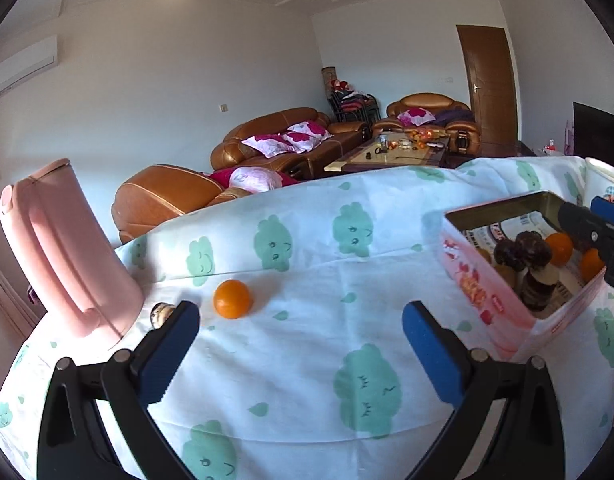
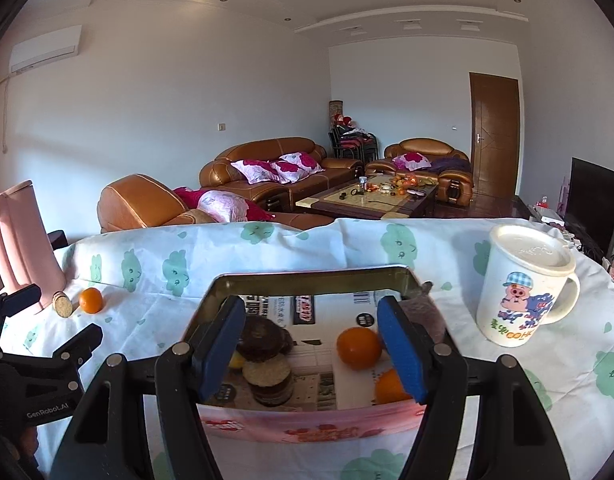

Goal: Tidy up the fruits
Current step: 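Move both open tools back toward the orange and cork-topped jar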

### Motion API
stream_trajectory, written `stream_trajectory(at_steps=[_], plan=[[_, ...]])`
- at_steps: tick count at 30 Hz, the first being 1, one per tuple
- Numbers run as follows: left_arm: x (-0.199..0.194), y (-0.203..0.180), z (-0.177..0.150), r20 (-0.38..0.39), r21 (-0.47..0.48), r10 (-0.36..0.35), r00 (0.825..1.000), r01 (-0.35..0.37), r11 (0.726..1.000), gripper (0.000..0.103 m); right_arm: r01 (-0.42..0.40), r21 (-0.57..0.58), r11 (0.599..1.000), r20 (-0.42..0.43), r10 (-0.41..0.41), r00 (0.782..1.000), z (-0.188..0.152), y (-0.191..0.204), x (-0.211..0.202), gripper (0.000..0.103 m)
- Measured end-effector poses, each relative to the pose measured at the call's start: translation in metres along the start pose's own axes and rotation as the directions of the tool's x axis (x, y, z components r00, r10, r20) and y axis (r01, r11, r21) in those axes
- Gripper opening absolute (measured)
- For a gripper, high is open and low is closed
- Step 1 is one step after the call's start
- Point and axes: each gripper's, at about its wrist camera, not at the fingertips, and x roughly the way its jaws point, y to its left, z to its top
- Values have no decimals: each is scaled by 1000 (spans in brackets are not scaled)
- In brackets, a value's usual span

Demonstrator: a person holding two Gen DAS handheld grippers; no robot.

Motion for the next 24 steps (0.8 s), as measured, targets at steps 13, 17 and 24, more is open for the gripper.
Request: stream_trajectory(at_steps=[13, 17, 24], plan=[[34, 86, -18, -155, -79, 58, 986, -71, 994, 103, -184, -54, 981, -92, 179, 980, -1, 115, 35, 70], [46, 117, -31, -252, -195, 23, 968, -74, 978, 103, -261, -79, 962, -172, 245, 954, 0, 153, 59, 70], [71, 139, -46, -375, -313, 10, 927, -136, 940, 101, -382, -67, 922, -332, 341, 879, -2, 205, 109, 70]])
